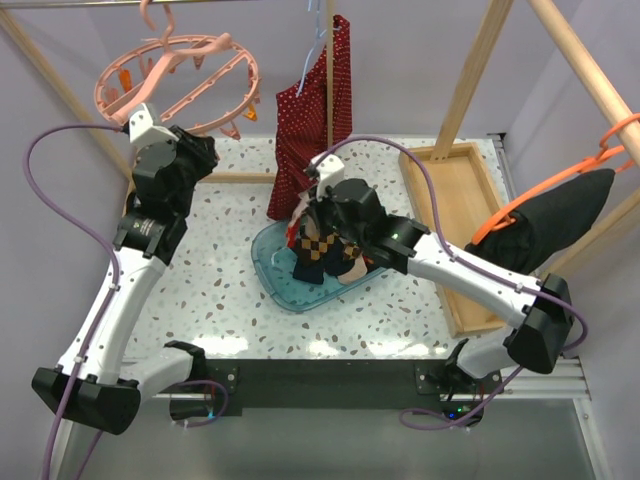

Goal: Remove the socks clipped to the hanger

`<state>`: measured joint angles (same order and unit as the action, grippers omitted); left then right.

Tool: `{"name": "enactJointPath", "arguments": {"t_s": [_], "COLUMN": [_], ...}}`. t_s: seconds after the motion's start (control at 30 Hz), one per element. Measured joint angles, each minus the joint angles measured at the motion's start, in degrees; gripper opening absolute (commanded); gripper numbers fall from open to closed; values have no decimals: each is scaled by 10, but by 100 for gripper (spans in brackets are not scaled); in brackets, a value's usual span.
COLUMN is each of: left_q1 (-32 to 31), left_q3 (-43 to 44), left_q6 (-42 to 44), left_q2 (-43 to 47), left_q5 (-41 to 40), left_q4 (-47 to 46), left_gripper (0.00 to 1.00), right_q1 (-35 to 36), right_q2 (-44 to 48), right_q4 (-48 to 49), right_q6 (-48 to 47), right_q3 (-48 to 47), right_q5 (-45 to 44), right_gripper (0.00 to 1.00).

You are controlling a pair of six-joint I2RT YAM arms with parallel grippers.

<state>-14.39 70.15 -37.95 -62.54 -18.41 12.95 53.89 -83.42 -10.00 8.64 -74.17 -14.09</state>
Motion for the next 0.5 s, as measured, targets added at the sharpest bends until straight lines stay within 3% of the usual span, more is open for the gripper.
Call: {"name": "enactJointPath", "arguments": {"t_s": [0.2, 0.27, 0.3, 0.33, 0.4, 0.5], "left_q1": [0, 0, 0, 0, 0, 0], "left_q3": [-7, -7, -6, -7, -7, -7], "left_q6": [21, 31, 34, 38, 47, 65], "left_q2": [11, 14, 15, 16, 18, 23], "left_q5": [16, 35, 44, 52, 72, 104], "left_q4": [0, 0, 0, 0, 0, -1], "left_gripper": [29, 40, 48, 62, 75, 84], "right_q1": [-25, -24, -22, -22, -22, -22], "right_q2": [32, 34, 35, 35, 35, 35], "right_q4": [-37, -47, -53, -57, -68, -82], "right_q6": [18, 29, 35, 39, 49, 60], "right_q3": [35, 45, 49, 52, 57, 60], "right_q5": [-2, 3, 6, 7, 16, 18], "right_gripper": [2, 9, 14, 17, 25, 35]}}
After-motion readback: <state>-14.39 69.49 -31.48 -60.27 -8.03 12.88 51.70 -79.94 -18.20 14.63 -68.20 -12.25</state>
